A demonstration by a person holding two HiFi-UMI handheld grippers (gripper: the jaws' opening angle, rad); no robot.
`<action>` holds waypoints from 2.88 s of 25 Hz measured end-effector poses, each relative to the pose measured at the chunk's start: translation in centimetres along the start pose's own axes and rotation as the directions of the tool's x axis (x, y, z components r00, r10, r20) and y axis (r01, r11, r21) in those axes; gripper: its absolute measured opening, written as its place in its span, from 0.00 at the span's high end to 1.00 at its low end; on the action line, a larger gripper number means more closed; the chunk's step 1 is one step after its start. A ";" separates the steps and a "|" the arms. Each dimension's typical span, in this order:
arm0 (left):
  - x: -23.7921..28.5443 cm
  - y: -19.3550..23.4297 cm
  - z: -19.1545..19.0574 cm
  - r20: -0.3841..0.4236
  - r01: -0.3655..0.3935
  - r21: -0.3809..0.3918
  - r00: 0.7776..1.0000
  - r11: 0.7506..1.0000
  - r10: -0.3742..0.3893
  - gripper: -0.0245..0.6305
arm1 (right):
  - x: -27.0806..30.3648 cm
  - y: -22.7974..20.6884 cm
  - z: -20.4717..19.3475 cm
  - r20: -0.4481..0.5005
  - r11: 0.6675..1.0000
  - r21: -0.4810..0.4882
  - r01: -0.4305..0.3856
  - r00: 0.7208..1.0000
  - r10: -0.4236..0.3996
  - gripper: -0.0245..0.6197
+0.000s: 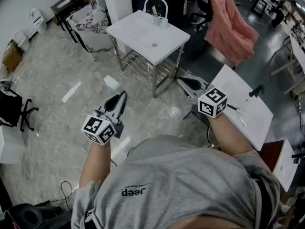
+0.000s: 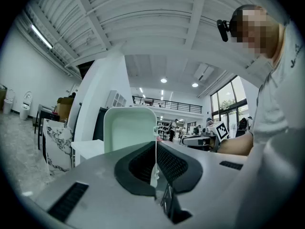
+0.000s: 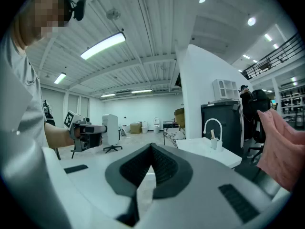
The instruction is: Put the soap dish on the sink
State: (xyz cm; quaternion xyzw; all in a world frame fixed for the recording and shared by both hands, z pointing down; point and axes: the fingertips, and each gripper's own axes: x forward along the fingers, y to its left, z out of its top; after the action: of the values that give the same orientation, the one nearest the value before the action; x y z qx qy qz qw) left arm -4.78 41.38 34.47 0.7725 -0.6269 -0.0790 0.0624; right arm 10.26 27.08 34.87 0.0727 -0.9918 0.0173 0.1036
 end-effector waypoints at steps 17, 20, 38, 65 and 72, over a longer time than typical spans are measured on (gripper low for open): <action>2.7 -1.5 0.4 -0.003 -0.003 0.012 1.000 1.000 0.003 0.94 | -1.1 -2.2 0.1 -0.003 1.000 0.013 -0.020 1.000 0.020 0.87; 4.0 -2.7 0.7 -0.003 -0.002 0.020 1.000 1.000 0.002 0.94 | -2.5 -3.5 0.4 0.006 1.000 0.007 -0.014 1.000 0.014 0.87; 12.9 -6.7 -0.1 0.023 0.022 0.016 0.999 1.000 -0.023 0.94 | -8.0 -12.3 -0.8 0.000 1.000 -0.008 0.023 1.000 -0.023 0.87; 27.7 27.8 4.9 -0.013 0.277 0.031 0.961 0.960 -0.276 0.94 | 24.1 -25.7 5.6 -0.021 0.979 -0.002 0.205 0.978 -0.205 0.87; 32.2 32.8 5.4 -0.039 0.304 0.016 0.952 0.953 -0.303 0.94 | 28.3 -30.2 6.0 -0.046 0.972 0.025 0.233 0.972 -0.232 0.87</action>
State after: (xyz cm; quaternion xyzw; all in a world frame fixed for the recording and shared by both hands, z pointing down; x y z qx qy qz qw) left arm -30.79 3.08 34.20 0.8616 -0.5004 -0.0670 0.0522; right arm -13.93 -7.02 35.44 0.1895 -0.9737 0.0215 0.1249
